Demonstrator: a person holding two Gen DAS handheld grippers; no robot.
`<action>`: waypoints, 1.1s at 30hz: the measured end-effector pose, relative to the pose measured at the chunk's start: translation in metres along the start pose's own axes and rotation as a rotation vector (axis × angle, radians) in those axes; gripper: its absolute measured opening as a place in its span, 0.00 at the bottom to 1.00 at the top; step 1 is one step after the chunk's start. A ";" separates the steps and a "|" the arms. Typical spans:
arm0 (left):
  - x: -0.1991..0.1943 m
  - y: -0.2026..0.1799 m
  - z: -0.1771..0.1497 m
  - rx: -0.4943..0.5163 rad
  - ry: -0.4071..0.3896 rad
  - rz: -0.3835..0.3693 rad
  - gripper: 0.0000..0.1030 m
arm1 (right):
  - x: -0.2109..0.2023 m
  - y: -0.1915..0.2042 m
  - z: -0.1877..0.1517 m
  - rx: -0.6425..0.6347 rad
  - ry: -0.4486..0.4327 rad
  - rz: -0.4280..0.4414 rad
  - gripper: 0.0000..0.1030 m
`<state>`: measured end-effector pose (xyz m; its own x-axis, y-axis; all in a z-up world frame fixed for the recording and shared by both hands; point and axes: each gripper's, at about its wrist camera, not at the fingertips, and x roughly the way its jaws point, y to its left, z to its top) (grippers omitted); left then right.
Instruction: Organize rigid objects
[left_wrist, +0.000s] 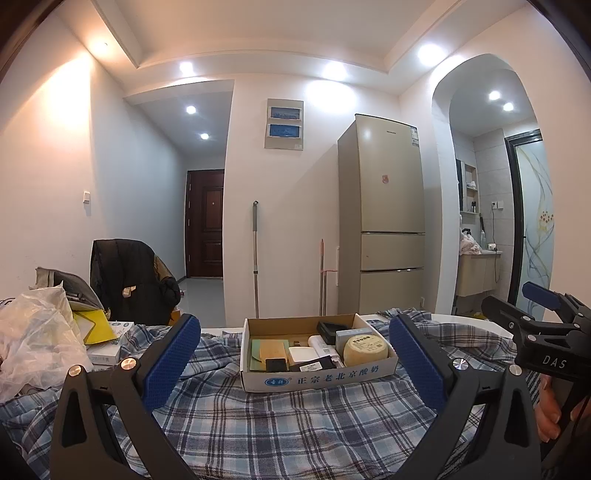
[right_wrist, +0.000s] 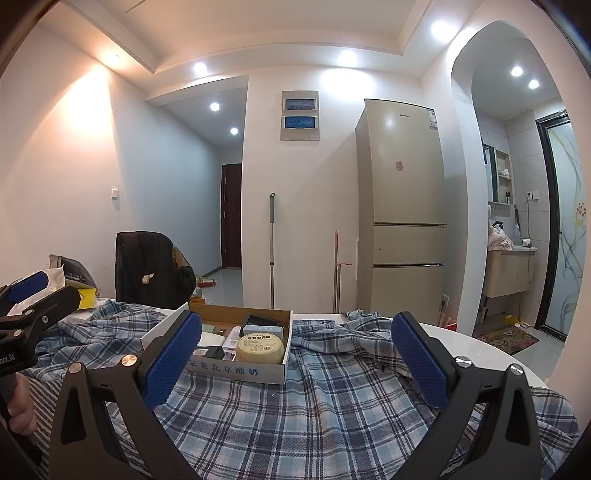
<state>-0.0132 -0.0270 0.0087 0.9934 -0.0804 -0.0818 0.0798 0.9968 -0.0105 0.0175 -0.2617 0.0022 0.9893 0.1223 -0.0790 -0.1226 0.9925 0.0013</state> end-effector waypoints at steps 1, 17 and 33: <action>0.000 0.000 0.000 -0.001 -0.001 0.000 1.00 | -0.001 -0.001 0.000 0.002 -0.004 -0.001 1.00; 0.000 0.000 0.000 -0.002 0.001 0.000 1.00 | -0.001 -0.007 0.000 -0.001 -0.004 0.001 1.00; 0.000 -0.001 0.000 -0.003 0.000 0.000 1.00 | 0.000 -0.007 0.000 -0.003 0.000 0.001 1.00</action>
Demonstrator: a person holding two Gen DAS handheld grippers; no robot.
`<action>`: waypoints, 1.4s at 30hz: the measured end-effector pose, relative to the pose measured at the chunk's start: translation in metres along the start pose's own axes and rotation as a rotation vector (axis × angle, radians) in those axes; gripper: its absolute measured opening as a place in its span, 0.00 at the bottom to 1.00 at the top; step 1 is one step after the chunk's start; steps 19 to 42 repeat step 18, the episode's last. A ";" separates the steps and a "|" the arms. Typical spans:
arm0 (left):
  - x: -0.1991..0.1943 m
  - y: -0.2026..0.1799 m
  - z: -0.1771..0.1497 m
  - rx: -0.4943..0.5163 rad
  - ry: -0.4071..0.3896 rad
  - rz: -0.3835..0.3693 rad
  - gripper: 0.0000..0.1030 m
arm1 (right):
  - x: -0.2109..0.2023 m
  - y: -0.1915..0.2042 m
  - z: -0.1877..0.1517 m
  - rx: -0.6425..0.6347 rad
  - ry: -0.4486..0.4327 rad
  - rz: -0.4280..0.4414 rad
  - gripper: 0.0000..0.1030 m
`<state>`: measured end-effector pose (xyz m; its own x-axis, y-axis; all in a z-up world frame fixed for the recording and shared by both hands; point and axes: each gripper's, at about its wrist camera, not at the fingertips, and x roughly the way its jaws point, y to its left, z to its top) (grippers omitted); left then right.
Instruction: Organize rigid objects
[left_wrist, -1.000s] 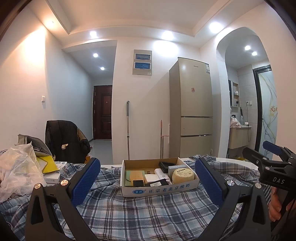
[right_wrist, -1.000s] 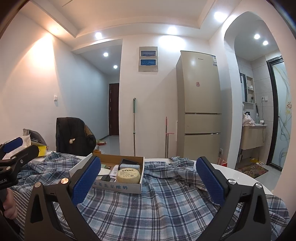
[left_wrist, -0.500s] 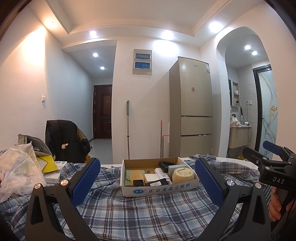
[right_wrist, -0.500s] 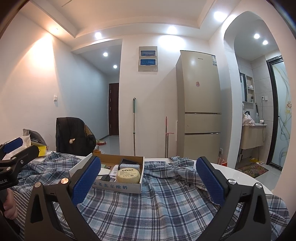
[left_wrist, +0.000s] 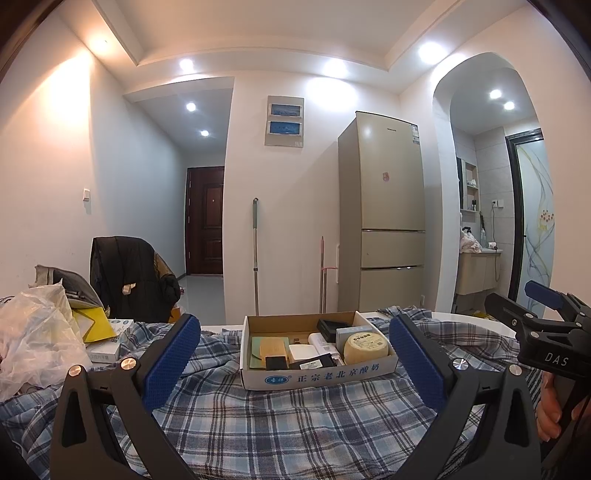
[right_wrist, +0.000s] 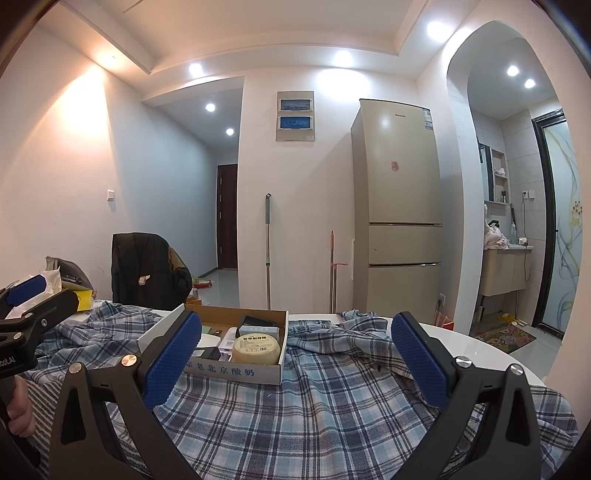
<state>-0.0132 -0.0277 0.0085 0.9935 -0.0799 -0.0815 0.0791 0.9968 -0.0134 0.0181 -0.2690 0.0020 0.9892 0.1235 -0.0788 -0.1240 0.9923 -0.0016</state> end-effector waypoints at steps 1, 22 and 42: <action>0.001 0.000 0.001 0.002 0.001 0.000 1.00 | 0.000 -0.001 0.000 -0.001 0.000 0.000 1.00; 0.002 0.000 -0.003 0.006 0.013 0.002 1.00 | 0.002 -0.002 -0.001 -0.004 0.013 0.004 1.00; 0.002 0.000 -0.003 0.006 0.013 0.002 1.00 | 0.002 -0.002 -0.001 -0.004 0.013 0.004 1.00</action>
